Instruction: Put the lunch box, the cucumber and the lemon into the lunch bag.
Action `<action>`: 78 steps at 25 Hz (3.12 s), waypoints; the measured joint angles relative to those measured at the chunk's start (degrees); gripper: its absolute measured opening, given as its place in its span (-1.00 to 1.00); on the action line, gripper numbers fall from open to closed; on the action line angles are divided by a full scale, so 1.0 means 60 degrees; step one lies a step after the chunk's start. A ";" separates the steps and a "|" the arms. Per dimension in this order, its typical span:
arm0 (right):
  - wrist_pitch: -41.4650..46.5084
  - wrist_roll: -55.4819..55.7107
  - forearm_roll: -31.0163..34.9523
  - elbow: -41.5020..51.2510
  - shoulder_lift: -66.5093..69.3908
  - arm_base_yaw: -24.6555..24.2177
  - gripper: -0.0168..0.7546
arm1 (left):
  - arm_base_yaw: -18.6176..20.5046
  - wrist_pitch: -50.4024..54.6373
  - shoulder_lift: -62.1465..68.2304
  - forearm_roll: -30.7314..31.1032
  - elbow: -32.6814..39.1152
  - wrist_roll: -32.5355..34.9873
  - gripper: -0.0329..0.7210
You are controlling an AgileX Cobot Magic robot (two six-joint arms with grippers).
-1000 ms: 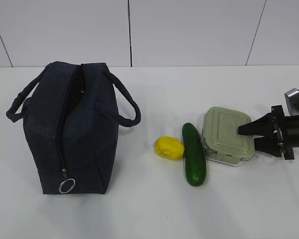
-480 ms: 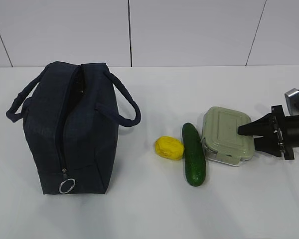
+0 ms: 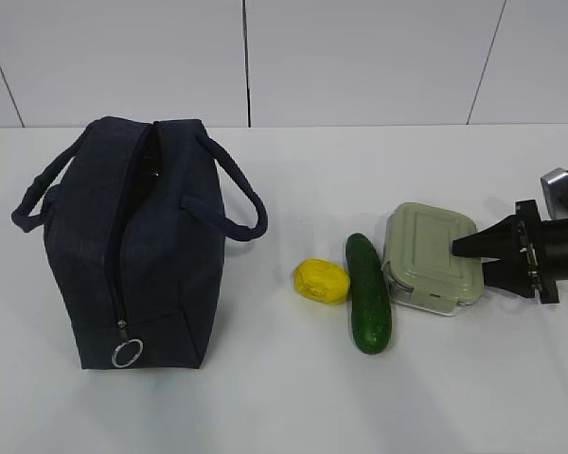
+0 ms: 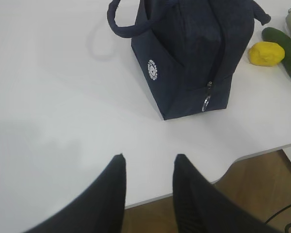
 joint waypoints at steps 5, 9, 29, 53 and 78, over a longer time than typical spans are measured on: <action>0.0000 0.0000 0.0000 0.0000 0.0000 0.0000 0.03 | 0.0000 0.0000 0.0000 0.0000 0.0000 0.0000 -0.28; 0.0000 0.0000 0.0000 0.0000 0.0000 0.0006 0.03 | 0.0000 0.0000 0.0000 0.0000 0.0000 -0.0015 -0.28; -0.0253 0.0017 -0.0180 0.0000 -0.0259 0.0006 0.03 | 0.0000 0.0000 0.0000 0.0000 0.0000 -0.0015 -0.28; -0.0314 0.0428 -0.0341 0.0000 -0.0293 0.0006 -0.01 | 0.0000 0.0000 0.0000 0.0000 0.0000 -0.0015 -0.28; -0.0370 0.1199 -0.0514 0.0000 -0.1082 0.0006 -0.02 | 0.0000 -0.0195 0.0509 -0.0585 0.0000 -0.0015 -0.28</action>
